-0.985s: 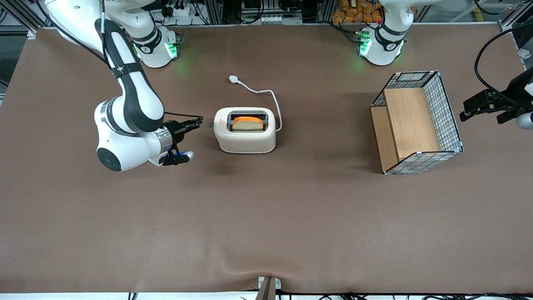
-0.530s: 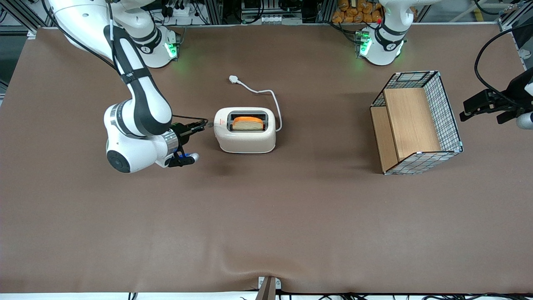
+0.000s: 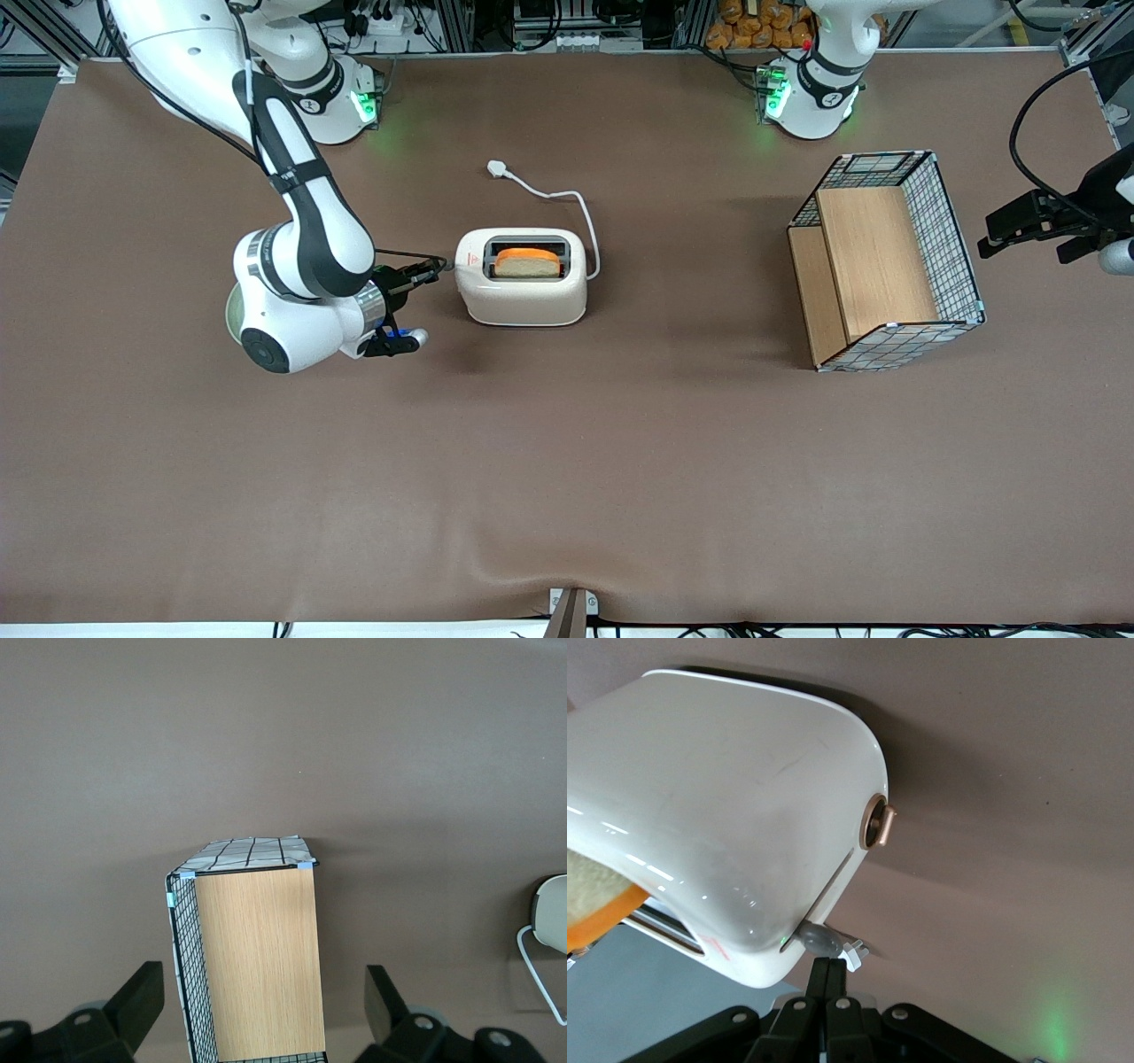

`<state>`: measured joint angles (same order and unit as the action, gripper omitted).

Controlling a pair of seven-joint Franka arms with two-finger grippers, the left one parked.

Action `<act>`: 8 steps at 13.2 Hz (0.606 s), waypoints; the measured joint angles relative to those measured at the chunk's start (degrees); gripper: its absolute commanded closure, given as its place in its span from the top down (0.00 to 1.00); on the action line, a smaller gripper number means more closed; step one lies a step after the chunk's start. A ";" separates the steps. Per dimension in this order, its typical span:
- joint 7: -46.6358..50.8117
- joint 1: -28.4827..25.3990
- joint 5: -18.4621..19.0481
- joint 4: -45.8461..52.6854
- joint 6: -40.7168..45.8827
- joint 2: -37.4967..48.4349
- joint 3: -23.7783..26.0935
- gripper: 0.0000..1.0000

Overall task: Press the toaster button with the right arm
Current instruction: 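Push the toaster lever down with the right gripper fingertips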

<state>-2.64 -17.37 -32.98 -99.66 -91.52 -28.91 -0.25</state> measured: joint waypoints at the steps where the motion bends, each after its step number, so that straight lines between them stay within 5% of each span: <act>1: 0.00 -0.06 0.00 0.00 -0.10 -0.12 0.00 0.00; 8: 0.00 -0.26 0.00 0.00 -1.34 -1.08 0.00 0.00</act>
<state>-2.64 -17.63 -32.98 -99.67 -92.86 -29.99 -0.25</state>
